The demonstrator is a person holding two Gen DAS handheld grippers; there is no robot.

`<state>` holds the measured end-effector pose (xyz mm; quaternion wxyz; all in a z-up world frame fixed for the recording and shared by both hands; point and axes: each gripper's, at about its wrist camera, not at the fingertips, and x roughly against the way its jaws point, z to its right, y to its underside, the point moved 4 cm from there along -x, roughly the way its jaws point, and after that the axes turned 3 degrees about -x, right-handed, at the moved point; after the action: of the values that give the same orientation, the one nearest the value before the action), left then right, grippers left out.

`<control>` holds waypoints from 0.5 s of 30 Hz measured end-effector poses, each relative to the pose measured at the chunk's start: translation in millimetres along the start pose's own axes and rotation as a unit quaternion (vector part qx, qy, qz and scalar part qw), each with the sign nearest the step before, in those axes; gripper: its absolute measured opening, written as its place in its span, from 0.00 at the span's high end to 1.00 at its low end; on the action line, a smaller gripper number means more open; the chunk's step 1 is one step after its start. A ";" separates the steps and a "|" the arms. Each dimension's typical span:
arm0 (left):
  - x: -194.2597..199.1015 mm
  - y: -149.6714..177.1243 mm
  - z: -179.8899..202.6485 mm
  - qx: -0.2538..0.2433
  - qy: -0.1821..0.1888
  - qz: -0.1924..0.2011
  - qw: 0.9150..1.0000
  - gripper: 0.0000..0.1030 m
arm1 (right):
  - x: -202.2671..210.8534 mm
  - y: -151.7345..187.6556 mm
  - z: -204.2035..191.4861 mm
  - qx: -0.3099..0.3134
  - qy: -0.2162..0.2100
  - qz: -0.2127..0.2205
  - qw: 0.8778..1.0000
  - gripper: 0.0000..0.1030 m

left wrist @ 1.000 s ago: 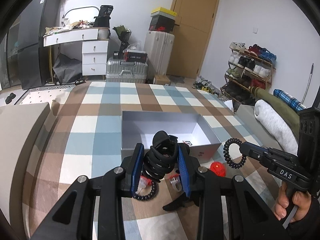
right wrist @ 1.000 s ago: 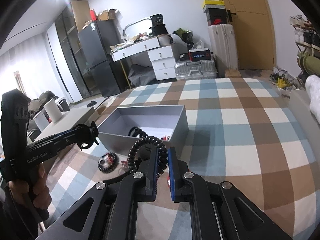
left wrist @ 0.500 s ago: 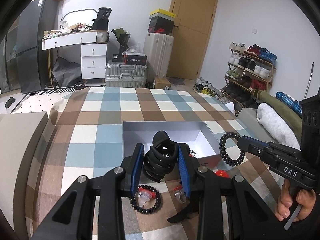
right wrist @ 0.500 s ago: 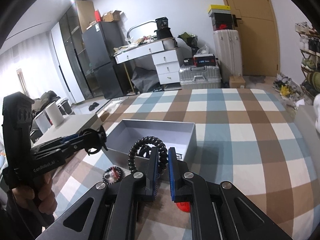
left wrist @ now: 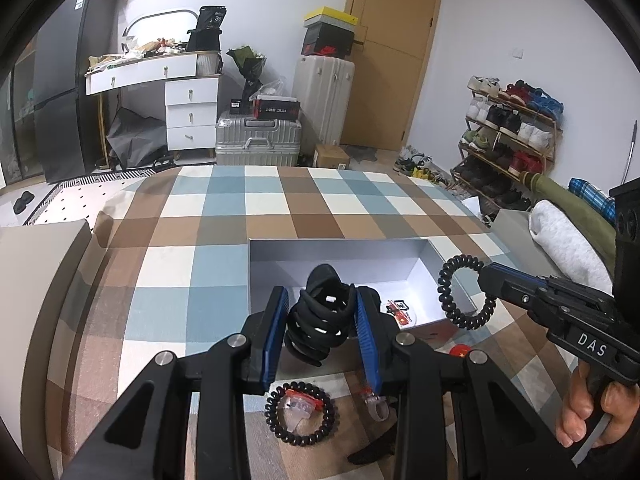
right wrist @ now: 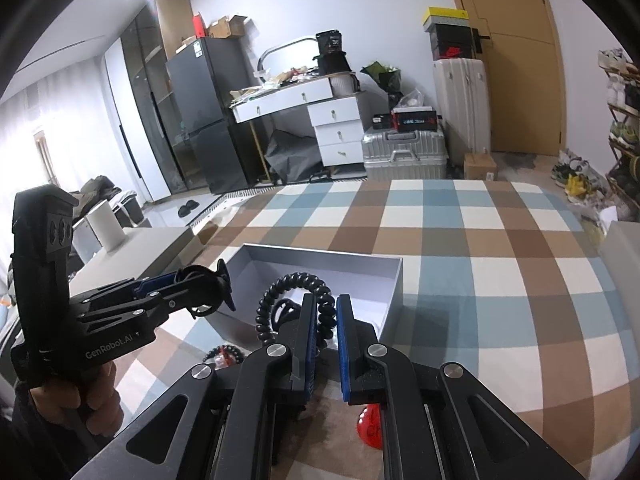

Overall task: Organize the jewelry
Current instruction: 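Carry both items over the grey box and open both tools to drop them in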

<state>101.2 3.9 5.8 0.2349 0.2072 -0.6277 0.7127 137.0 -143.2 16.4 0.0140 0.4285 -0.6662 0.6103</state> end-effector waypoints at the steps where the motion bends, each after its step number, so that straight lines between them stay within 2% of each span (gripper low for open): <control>1: -0.8 -0.3 -0.1 -0.001 -0.001 -0.001 1.000 0.73 | -1.3 0.0 0.4 -0.002 0.001 -0.001 1.000 0.91; 15: -10.4 -8.3 1.9 -0.011 -0.006 -0.002 1.000 0.73 | -13.3 -2.8 6.7 -0.014 0.017 -0.007 1.000 0.91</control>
<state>114.4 2.0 6.5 0.2348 0.2099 -0.6361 0.7044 150.4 -141.1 9.7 0.0358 0.4227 -0.6710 0.6081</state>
